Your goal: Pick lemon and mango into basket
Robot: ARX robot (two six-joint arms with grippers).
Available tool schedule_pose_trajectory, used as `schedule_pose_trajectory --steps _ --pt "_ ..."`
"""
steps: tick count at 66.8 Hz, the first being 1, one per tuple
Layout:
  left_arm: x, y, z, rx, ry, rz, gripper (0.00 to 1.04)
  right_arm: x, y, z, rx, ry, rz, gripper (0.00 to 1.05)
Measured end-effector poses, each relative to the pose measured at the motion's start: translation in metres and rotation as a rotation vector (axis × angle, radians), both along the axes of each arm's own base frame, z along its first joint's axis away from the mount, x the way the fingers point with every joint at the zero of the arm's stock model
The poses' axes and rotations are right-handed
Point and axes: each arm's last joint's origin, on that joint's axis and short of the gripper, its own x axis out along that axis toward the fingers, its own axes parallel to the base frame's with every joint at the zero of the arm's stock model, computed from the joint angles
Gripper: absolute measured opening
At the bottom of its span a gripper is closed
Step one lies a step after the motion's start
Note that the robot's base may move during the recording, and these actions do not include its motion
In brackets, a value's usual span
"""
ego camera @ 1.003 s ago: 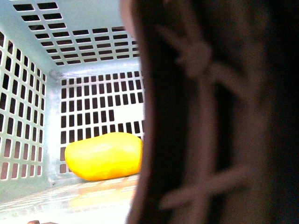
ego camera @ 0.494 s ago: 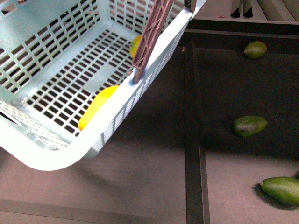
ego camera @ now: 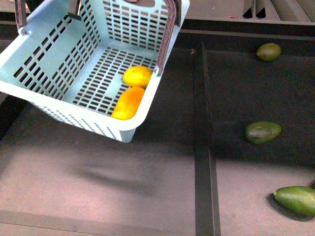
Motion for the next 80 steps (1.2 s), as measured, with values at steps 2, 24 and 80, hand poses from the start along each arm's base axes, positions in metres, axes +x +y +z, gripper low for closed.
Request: schedule_pose_trajectory --steps 2,24,80 --pt "0.002 0.000 -0.007 -0.001 0.012 0.006 0.15 0.000 0.000 0.000 0.000 0.000 0.000 0.96" --pt "0.004 -0.003 -0.039 0.002 0.104 0.071 0.39 0.000 0.000 0.000 0.000 0.000 0.000 0.96" --pt "-0.226 0.125 -0.015 1.211 -0.476 -0.480 0.04 0.000 0.000 0.000 0.000 0.000 0.000 0.96"
